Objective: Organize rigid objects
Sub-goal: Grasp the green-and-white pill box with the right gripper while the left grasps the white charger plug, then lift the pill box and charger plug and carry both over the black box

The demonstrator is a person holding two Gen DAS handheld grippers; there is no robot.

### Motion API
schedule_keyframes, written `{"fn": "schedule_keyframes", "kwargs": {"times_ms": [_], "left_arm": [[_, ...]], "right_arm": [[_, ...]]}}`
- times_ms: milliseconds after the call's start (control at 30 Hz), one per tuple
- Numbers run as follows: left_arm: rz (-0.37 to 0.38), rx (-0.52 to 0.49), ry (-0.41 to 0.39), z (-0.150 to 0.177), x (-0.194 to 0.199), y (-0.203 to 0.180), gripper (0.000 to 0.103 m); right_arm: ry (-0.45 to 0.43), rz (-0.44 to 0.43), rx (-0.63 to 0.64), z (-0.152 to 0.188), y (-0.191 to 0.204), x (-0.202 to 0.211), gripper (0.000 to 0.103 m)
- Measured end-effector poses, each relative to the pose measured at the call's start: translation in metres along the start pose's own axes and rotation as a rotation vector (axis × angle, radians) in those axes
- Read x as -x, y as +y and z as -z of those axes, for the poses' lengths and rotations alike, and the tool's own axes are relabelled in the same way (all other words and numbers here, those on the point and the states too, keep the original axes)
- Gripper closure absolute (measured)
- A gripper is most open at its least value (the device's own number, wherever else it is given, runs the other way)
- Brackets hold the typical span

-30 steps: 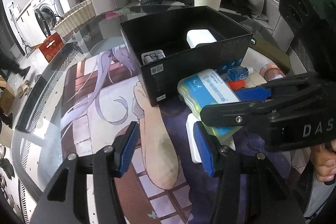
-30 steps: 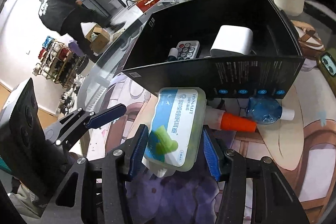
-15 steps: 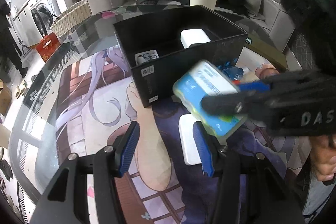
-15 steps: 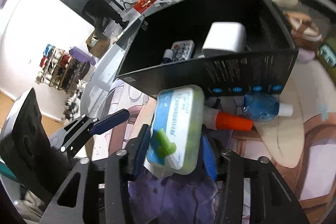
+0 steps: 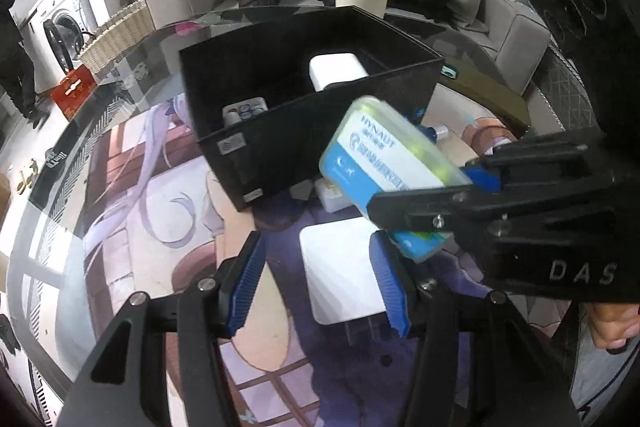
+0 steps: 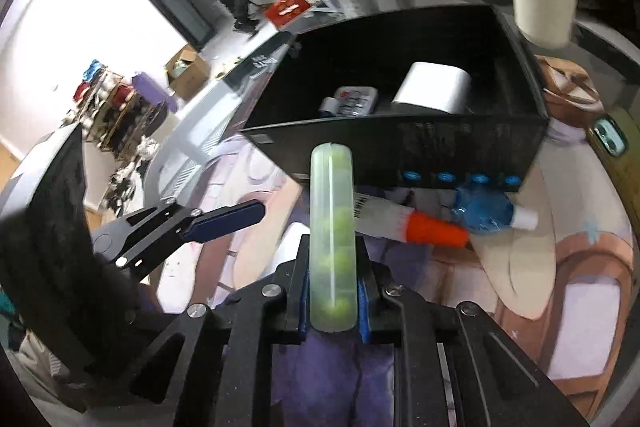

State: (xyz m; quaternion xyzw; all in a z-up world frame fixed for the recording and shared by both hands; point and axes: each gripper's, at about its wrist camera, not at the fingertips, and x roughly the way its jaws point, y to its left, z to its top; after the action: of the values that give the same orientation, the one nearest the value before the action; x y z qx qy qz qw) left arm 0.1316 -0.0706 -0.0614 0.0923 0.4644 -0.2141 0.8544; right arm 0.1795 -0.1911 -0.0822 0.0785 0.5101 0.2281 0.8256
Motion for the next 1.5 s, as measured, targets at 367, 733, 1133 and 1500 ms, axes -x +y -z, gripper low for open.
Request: {"fn": "schedule_keyframes", "kwargs": {"times_ms": [367, 733, 1133, 1500], "left_arm": [[0.011, -0.041, 0.032, -0.001, -0.011, -0.016, 0.048], [-0.003, -0.012, 0.073, 0.000, -0.025, -0.012, 0.057], [-0.017, -0.012, 0.079, 0.005, -0.021, -0.005, 0.059], [-0.015, -0.002, 0.085, 0.007, -0.019, -0.002, 0.060]], "right_arm": [[-0.089, 0.189, 0.069, 0.009, -0.013, 0.026, 0.086], [-0.057, 0.185, 0.049, 0.017, -0.028, 0.023, 0.086], [-0.032, 0.173, 0.072, 0.017, -0.018, 0.015, 0.086], [-0.035, 0.173, 0.064, 0.015, -0.016, 0.012, 0.086]]}}
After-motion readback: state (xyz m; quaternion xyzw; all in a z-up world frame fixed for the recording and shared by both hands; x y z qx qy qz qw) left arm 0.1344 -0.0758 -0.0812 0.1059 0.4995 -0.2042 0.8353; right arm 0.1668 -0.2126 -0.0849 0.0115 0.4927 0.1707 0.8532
